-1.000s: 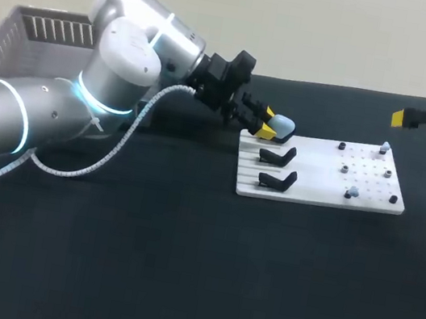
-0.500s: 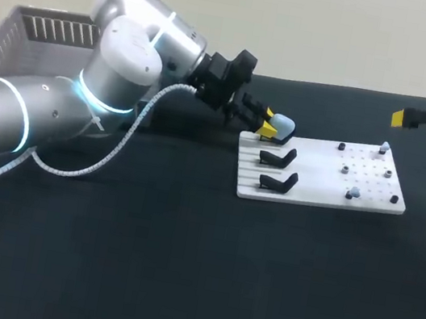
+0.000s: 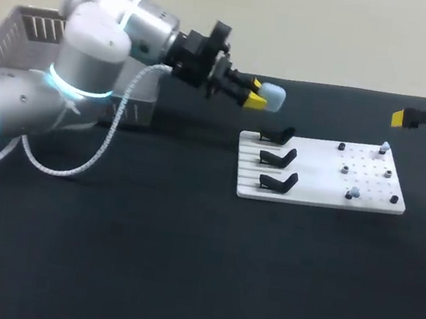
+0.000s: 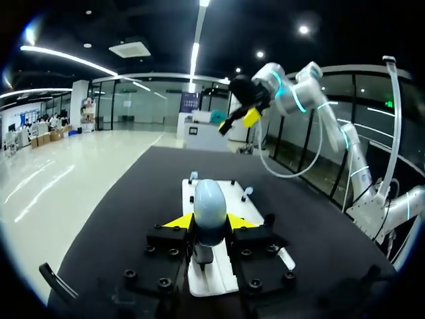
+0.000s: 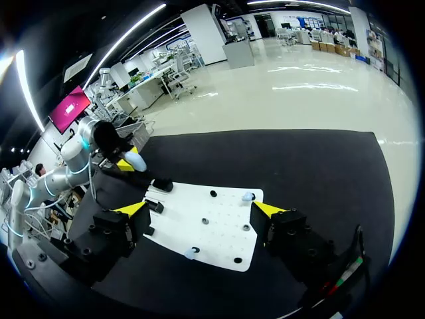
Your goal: Pick up each earbud case from the left stands, insert the matching earbuds, close the lid, and place the case in the box.
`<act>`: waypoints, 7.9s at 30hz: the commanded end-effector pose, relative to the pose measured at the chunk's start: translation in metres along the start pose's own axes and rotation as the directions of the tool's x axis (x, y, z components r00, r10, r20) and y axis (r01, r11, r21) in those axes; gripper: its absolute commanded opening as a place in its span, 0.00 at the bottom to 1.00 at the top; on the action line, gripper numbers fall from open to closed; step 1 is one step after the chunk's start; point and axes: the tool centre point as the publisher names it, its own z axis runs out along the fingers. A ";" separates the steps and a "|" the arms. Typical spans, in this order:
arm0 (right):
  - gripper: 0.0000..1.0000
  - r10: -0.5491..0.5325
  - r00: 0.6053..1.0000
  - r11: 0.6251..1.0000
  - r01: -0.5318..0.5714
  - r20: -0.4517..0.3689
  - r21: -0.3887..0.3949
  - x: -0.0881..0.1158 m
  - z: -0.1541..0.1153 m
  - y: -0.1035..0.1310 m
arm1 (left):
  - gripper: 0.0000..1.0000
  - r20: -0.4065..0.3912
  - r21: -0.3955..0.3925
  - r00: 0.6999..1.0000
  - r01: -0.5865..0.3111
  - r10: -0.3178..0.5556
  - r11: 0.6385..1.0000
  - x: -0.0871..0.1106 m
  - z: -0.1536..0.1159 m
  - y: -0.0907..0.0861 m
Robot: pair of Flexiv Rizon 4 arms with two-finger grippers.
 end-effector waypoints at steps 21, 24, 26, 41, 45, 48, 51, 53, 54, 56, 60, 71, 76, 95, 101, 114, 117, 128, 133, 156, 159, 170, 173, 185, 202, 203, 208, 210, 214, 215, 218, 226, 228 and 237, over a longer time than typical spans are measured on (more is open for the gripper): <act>1.00 0.000 1.000 1.000 0.000 0.000 0.002 0.000 0.000 0.000 | 0.00 0.112 -0.132 0.990 -0.072 0.087 0.989 -0.028 -0.035 -0.085; 1.00 0.000 1.000 1.000 0.000 0.000 0.002 0.000 0.000 0.000 | 0.00 0.121 -0.140 0.989 -0.066 0.083 0.988 -0.027 -0.035 -0.085; 1.00 0.000 1.000 1.000 0.000 0.000 0.002 0.000 0.000 0.000 | 0.00 0.126 -0.141 0.988 -0.067 0.085 0.988 -0.028 -0.035 -0.085; 1.00 0.000 1.000 1.000 0.000 0.000 0.002 0.000 0.000 0.000 | 0.00 0.161 -0.086 0.981 -0.097 0.110 0.992 -0.030 -0.034 -0.087; 1.00 0.000 1.000 1.000 0.000 0.000 0.002 0.000 0.000 0.000 | 0.00 0.161 -0.086 0.981 -0.097 0.110 0.992 -0.030 -0.034 -0.087; 1.00 0.020 1.000 0.998 -0.020 -0.012 -0.064 0.007 -0.006 0.011 | 0.00 0.161 -0.086 0.981 -0.097 0.110 0.992 -0.030 -0.034 -0.087; 1.00 -0.019 0.999 0.997 0.015 -0.043 -0.080 0.014 -0.010 0.033 | 0.00 0.161 -0.086 0.981 -0.097 0.110 0.992 -0.030 -0.034 -0.087; 1.00 -0.054 0.998 0.995 0.051 -0.032 -0.087 0.016 -0.016 0.055 | 0.00 0.161 -0.086 0.981 -0.097 0.110 0.992 -0.030 -0.034 -0.087; 1.00 -0.077 0.997 0.995 0.075 -0.026 -0.072 0.017 -0.019 0.066 | 0.00 0.161 -0.086 0.981 -0.097 0.110 0.992 -0.030 -0.034 -0.087; 1.00 -0.100 0.995 0.992 0.098 -0.020 -0.084 0.018 -0.023 0.084 | 0.00 0.161 -0.086 0.981 -0.097 0.110 0.992 -0.030 -0.034 -0.087; 1.00 -0.172 0.982 0.985 0.173 -0.082 0.007 0.022 -0.017 0.114 | 0.00 0.161 -0.086 0.981 -0.097 0.110 0.992 -0.030 -0.034 -0.087; 1.00 -0.252 0.954 0.965 0.259 -0.160 0.027 0.024 0.020 0.162 | 0.00 0.161 -0.086 0.981 -0.097 0.110 0.992 -0.030 -0.034 -0.087; 1.00 -0.266 0.946 0.961 0.276 -0.185 0.030 0.024 0.032 0.173 | 0.00 0.161 -0.086 0.981 -0.097 0.110 0.992 -0.030 -0.034 -0.087; 1.00 -0.293 0.924 0.952 0.305 -0.244 0.011 0.012 0.079 0.195 | 0.00 0.161 -0.086 0.981 -0.097 0.110 0.992 -0.030 -0.034 -0.087; 1.00 -0.302 0.919 0.950 0.312 -0.253 0.002 0.006 0.088 0.198 | 0.00 0.161 -0.086 0.981 -0.097 0.110 0.992 -0.030 -0.034 -0.087; 1.00 -0.322 0.912 0.944 0.329 -0.255 -0.013 -0.009 0.101 0.203 | 0.00 0.161 -0.086 0.981 -0.097 0.110 0.992 -0.030 -0.034 -0.087; 1.00 -0.322 0.910 0.943 0.332 -0.261 -0.010 -0.010 0.104 0.202 | 0.00 0.161 -0.086 0.981 -0.097 0.110 0.992 -0.030 -0.034 -0.087; 1.00 -0.318 0.905 0.944 0.331 -0.283 -0.004 -0.011 0.113 0.199 | 0.00 0.161 -0.086 0.981 -0.097 0.110 0.992 -0.030 -0.034 -0.087; 1.00 -0.311 0.907 0.946 0.325 -0.284 -0.001 -0.013 0.114 0.197 | 0.00 0.161 -0.086 0.981 -0.097 0.110 0.992 -0.030 -0.034 -0.087; 1.00 -0.351 0.922 0.886 0.383 -0.161 0.262 -0.027 0.057 0.158 | 0.00 0.161 -0.086 0.981 -0.097 0.110 0.992 -0.030 -0.034 -0.087; 1.00 -0.313 0.930 0.885 0.359 -0.192 0.296 -0.025 0.047 0.138 | 0.00 0.161 -0.086 0.981 -0.097 0.110 0.992 -0.030 -0.034 -0.087; 1.00 -0.113 0.918 0.922 0.239 -0.381 0.304 -0.014 0.038 0.050 | 0.00 0.161 -0.086 0.981 -0.097 0.110 0.992 -0.030 -0.034 -0.087; 1.00 -0.092 0.908 0.931 0.224 -0.409 0.289 -0.011 0.039 0.034 | 0.00 0.161 -0.086 0.981 -0.097 0.110 0.992 -0.030 -0.034 -0.087; 1.00 -0.051 0.844 0.883 0.288 -0.535 0.371 0.003 0.058 -0.018 | 0.00 0.161 -0.086 0.981 -0.097 0.110 0.992 -0.030 -0.034 -0.087; 1.00 -0.038 0.843 0.884 0.278 -0.537 0.376 0.008 0.061 -0.024 | 0.00 0.161 -0.086 0.981 -0.097 0.110 0.992 -0.030 -0.034 -0.087; 1.00 -0.038 0.843 0.884 0.278 -0.537 0.376 0.008 0.061 -0.024 | 0.00 0.161 -0.086 0.981 -0.097 0.110 0.992 -0.030 -0.034 -0.087; 1.00 -0.038 0.843 0.884 0.278 -0.537 0.376 0.008 0.061 -0.024 | 0.00 0.161 -0.086 0.981 -0.097 0.110 0.992 -0.030 -0.034 -0.087; 1.00 -0.038 0.843 0.884 0.278 -0.537 0.376 0.008 0.061 -0.024 | 0.00 0.161 -0.086 0.981 -0.097 0.110 0.992 -0.030 -0.034 -0.087; 1.00 -0.022 0.841 0.879 0.273 -0.540 0.390 0.009 0.068 -0.032 | 0.00 0.161 -0.086 0.981 -0.097 0.110 0.992 -0.030 -0.034 -0.087; 1.00 -0.021 0.839 0.879 0.275 -0.543 0.391 0.009 0.070 -0.033 | 0.00 0.161 -0.086 0.981 -0.097 0.110 0.992 -0.030 -0.034 -0.087; 1.00 -0.018 0.833 0.878 0.277 -0.553 0.390 0.011 0.076 -0.037 | 0.00 0.161 -0.086 0.981 -0.097 0.110 0.992 -0.030 -0.034 -0.087; 1.00 -0.007 0.813 0.868 0.294 -0.583 0.400 0.016 0.085 -0.045 | 0.00 0.161 -0.086 0.981 -0.097 0.110 0.992 -0.030 -0.034 -0.087; 0.84 0.000 0.812 0.866 0.292 -0.583 0.407 0.017 0.086 -0.048 | 0.00 0.161 -0.086 0.981 -0.097 0.110 0.992 -0.030 -0.034 -0.087; 0.51 0.075 0.811 0.844 0.258 -0.580 0.470 0.024 0.097 -0.057 | 0.00 0.161 -0.086 0.981 -0.097 0.110 0.992 -0.030 -0.034 -0.087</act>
